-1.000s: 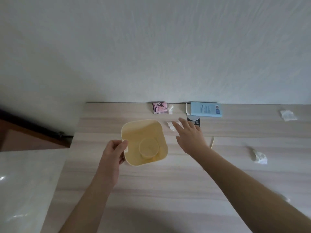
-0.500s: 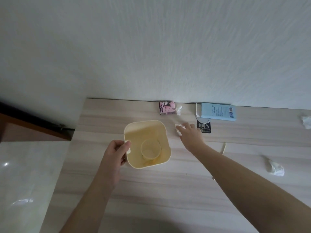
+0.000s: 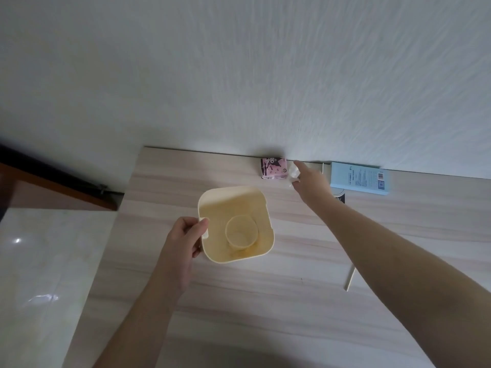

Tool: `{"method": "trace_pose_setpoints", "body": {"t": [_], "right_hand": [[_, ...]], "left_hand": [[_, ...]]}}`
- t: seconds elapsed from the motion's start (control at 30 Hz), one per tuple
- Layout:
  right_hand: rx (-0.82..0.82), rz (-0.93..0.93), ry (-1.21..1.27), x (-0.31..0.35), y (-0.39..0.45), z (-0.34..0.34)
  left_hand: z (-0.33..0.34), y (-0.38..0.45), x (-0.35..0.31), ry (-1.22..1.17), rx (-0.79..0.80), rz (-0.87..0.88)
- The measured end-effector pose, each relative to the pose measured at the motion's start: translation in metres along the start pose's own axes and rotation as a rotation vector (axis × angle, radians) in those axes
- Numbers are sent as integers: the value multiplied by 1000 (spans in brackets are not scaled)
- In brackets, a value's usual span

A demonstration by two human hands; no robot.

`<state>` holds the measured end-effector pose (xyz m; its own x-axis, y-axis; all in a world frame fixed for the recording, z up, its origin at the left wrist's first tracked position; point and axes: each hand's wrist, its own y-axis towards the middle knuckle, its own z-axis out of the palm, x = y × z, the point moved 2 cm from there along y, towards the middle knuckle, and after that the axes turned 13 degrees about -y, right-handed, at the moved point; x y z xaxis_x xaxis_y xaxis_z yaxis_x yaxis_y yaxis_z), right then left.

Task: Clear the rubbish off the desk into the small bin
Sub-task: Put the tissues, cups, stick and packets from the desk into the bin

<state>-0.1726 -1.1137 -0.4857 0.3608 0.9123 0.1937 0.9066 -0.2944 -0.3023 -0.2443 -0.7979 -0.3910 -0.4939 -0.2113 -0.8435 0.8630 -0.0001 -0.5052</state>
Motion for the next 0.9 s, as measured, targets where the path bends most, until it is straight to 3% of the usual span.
{"method": "trace_pose_setpoints", "body": {"t": [0.3,0.4,0.57,0.9], "right_hand": [[124,97,-10,-3,5,14],[90,83,20,-9,-13,13],[47,103,281,-14,-68,-10],[-121,-143,655,13,-234,-67]], "left_hand": [[-16,-6,1,9,-58,14],[-16,-9,5,13,-83,16],[-11,-18,8,9,-68,12],[4,-52,23,62,32,27]]}}
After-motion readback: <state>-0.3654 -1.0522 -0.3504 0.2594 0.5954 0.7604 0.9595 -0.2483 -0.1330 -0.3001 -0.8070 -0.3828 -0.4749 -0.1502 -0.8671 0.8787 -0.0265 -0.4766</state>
